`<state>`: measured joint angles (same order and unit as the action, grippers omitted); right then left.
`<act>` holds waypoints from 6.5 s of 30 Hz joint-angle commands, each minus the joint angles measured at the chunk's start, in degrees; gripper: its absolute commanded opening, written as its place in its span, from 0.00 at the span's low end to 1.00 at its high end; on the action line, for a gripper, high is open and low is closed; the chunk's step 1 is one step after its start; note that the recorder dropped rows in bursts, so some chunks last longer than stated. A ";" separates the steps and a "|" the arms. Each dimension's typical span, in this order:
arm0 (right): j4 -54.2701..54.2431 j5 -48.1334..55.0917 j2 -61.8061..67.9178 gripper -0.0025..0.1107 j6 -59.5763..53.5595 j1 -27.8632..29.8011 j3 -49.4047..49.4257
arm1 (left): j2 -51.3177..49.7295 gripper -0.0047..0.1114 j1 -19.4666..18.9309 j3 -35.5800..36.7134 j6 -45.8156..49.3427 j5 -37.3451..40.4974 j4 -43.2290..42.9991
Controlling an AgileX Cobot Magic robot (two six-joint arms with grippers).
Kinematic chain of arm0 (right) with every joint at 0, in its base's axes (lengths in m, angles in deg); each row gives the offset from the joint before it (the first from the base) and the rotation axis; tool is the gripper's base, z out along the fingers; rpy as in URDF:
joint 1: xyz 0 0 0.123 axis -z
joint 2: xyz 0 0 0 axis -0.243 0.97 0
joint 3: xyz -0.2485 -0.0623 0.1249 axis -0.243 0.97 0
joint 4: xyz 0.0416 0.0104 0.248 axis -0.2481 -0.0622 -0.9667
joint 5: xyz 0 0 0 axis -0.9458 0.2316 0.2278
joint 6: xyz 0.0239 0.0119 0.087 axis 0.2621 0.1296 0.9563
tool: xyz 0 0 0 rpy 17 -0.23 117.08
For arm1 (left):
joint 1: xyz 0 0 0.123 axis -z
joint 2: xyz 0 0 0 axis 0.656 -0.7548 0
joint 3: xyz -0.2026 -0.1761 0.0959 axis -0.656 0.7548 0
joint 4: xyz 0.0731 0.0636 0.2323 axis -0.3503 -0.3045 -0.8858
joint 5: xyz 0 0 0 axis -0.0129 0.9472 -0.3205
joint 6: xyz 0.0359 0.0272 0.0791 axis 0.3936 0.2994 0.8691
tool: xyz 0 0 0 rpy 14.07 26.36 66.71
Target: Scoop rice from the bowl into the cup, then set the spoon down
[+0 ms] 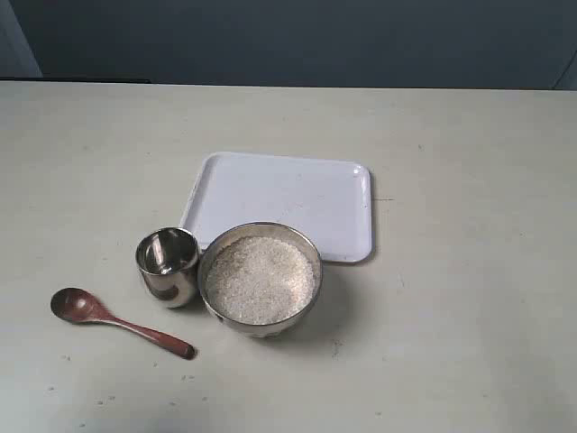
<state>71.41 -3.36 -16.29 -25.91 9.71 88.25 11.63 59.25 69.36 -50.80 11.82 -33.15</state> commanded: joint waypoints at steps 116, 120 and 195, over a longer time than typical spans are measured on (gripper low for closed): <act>-15.22 53.93 112.24 0.27 -43.46 -69.37 -90.90 | 0.25 0.04 0.28 -0.14 -0.16 -0.70 -0.09; -15.19 52.85 114.73 0.41 -43.46 -69.37 -90.90 | 0.25 0.04 0.28 -0.14 -0.16 -0.70 -0.09; -11.67 48.06 113.79 0.02 -41.70 -67.62 -90.90 | 0.25 0.04 0.28 -0.14 -0.16 -0.70 -0.09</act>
<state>58.57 43.64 99.74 -67.51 -58.09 -2.50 11.63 59.25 69.36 -50.80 11.82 -33.15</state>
